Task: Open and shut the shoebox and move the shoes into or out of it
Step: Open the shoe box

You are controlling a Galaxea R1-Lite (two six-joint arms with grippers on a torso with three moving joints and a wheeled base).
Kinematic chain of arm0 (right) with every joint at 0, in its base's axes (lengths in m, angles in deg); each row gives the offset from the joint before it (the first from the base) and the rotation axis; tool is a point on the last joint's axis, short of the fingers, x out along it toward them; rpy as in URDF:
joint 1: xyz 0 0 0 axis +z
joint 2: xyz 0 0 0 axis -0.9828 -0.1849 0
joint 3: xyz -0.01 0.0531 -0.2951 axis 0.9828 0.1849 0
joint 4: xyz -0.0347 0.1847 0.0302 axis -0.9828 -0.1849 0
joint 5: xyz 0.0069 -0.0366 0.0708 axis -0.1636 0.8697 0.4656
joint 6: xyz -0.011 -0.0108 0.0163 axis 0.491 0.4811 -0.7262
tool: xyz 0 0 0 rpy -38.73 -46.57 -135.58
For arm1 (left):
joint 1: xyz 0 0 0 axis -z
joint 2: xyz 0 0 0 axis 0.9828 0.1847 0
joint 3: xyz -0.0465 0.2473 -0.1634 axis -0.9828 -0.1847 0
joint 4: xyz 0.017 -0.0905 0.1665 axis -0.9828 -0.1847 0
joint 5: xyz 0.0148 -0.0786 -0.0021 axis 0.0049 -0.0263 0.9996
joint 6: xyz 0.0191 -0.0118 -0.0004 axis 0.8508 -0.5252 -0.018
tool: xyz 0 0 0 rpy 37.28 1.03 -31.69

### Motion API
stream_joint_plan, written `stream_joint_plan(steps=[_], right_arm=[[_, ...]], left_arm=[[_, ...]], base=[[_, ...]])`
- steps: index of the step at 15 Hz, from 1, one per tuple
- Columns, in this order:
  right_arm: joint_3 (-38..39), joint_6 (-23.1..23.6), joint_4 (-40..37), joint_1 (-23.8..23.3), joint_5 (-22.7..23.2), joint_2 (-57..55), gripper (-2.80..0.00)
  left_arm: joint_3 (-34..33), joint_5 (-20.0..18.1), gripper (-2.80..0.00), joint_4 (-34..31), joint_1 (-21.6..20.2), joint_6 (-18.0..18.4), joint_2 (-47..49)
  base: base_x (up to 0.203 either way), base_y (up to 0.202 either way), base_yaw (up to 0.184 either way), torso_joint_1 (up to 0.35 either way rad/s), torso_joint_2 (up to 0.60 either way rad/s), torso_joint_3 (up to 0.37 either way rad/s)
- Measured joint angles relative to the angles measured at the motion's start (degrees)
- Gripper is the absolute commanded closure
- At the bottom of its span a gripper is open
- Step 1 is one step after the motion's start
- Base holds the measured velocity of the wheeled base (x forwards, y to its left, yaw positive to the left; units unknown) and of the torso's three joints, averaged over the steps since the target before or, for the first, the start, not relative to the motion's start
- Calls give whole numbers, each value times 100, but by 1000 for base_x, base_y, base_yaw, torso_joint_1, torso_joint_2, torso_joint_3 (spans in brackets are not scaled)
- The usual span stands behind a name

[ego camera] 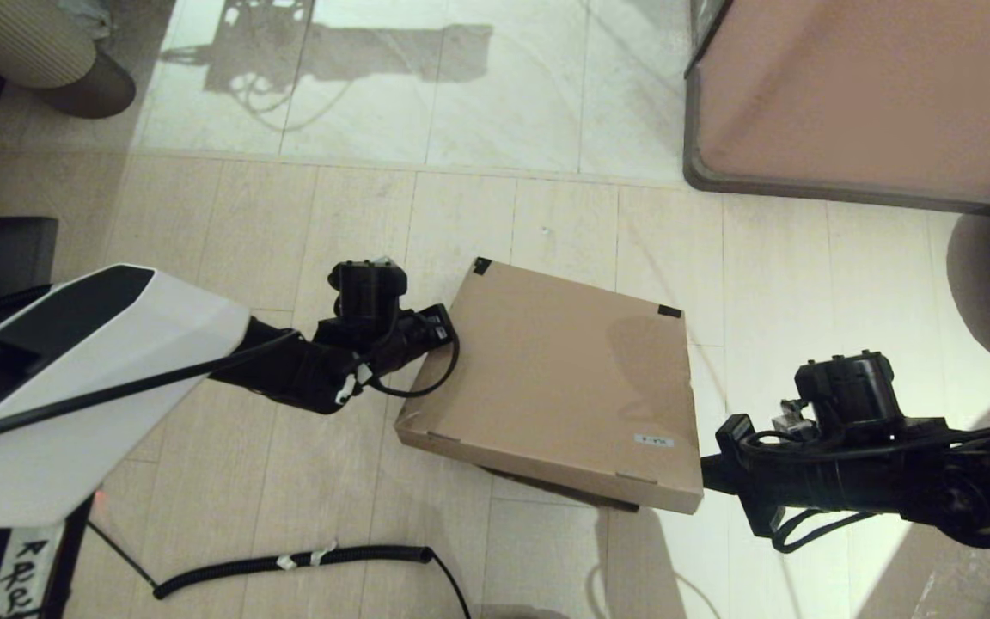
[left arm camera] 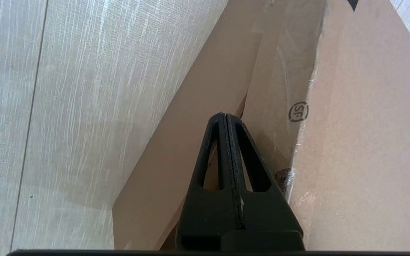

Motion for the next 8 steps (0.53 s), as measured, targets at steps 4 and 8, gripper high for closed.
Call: stream_joint_plan(steps=[4, 8], right_arm=[[199, -380, -19, 2, 300, 354, 0], [122, -619, 23, 7, 474, 487, 0]], left_arm=[[13, 9, 0, 2, -5, 0, -2], [13, 11, 0, 2, -22, 0, -24]], base=[[0, 0, 0, 0, 0, 0], [0, 0, 0, 0, 0, 0]])
